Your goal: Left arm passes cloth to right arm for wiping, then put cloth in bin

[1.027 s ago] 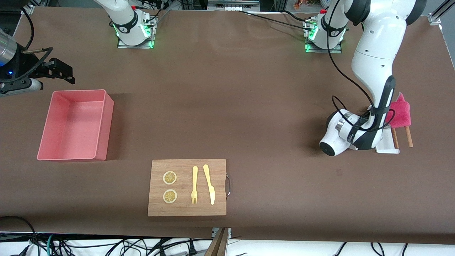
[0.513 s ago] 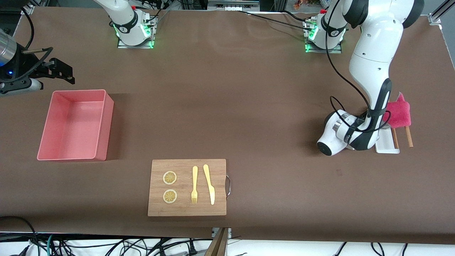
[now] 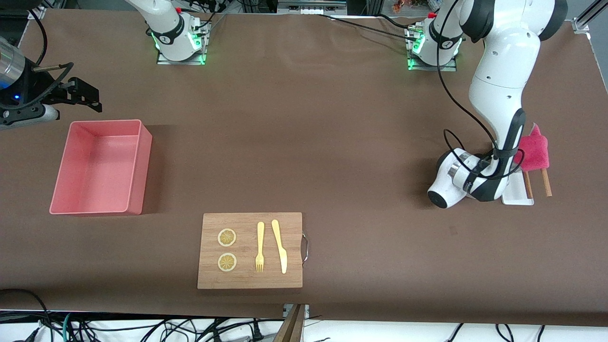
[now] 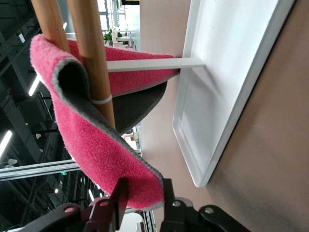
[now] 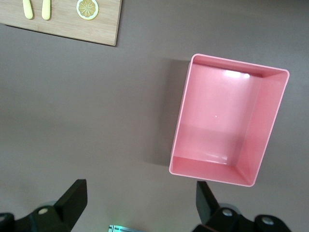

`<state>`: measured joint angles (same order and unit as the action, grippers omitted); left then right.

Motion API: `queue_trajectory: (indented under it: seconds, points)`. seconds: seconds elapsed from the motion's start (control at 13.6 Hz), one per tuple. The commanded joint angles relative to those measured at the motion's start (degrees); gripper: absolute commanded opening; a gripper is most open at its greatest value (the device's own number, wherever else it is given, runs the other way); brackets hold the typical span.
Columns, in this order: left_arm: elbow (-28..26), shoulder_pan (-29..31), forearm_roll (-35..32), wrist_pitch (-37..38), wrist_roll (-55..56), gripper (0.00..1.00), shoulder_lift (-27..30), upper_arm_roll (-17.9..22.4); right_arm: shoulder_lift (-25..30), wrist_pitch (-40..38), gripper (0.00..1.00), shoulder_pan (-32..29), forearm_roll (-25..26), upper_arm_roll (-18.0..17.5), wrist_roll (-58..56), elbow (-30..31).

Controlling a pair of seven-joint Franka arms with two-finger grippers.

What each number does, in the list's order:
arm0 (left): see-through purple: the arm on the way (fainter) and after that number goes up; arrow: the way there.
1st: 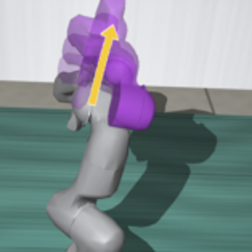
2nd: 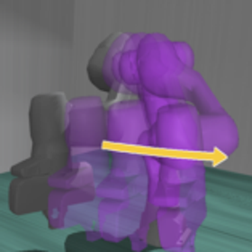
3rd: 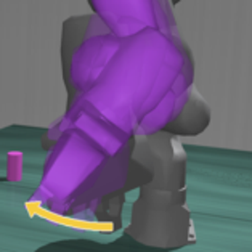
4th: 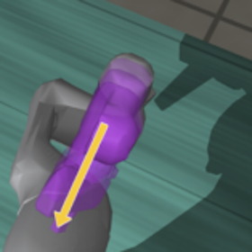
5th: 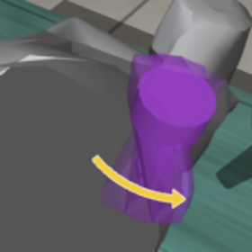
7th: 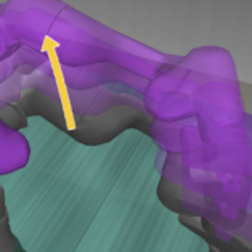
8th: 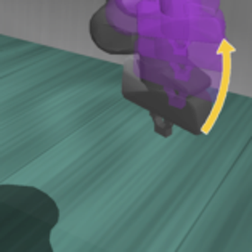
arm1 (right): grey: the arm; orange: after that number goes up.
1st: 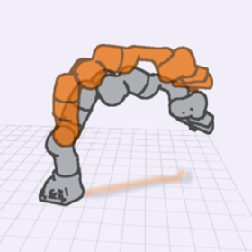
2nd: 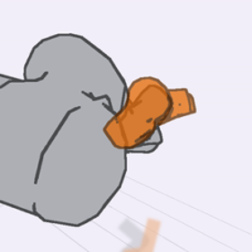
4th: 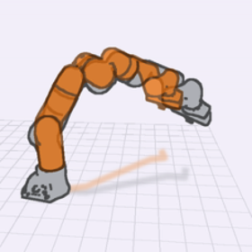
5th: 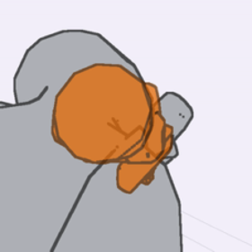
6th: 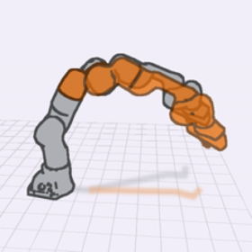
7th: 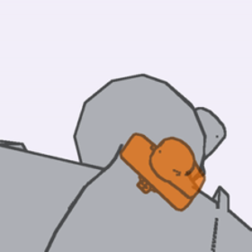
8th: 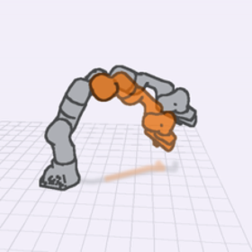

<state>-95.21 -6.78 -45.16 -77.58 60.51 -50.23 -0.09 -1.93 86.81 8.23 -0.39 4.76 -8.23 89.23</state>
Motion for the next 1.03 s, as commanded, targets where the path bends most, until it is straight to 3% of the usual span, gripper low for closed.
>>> queue_trajectory:
  seconds: [0.0, 0.29, 0.59, 0.73, 0.81, 0.88, 0.95]
  points:
    - [-0.3, -0.1, -1.4, 0.5, 0.4, 0.39, -0.3, -0.2, -0.4, 0.4, 1.00, 0.0, 0.4, -0.3, 0.3, 0.2]
    - [0.0, -1.2, -1.8, 3.8, -0.1, 0.40, -1.2, 0.1, -3.9, 0.1, 1.00, 0.0, 0.4, -0.2, 0.1, 0.2]
    - [0.5, -1.7, -4.1, 7.0, -0.3, 0.43, -1.0, 0.2, -3.8, -0.7, 1.00, 0.0, -0.1, -0.4, -0.2, -0.5]
    - [0.3, -1.7, -4.1, 7.0, 0.2, 0.34, -1.2, 0.1, -3.9, -0.8, 1.00, 0.3, -0.1, -0.4, -0.6, -0.5]
    - [0.4, -1.7, -4.1, 6.9, 0.4, 0.11, -1.2, 0.1, -3.9, -1.5, 1.00, 0.6, -0.1, -0.7, -0.7, -0.5]
    - [0.5, -1.7, -4.1, 6.9, 0.4, 0.00, -1.0, 0.2, -3.6, -2.0, 1.00, 0.8, -0.1, -0.9, -1.1, -0.5]
    - [1.0, -1.7, -4.1, 7.0, 0.4, 0.00, -0.7, 0.2, -3.5, -2.1, 1.00, 0.8, -0.1, -1.6, -2.1, -0.5]
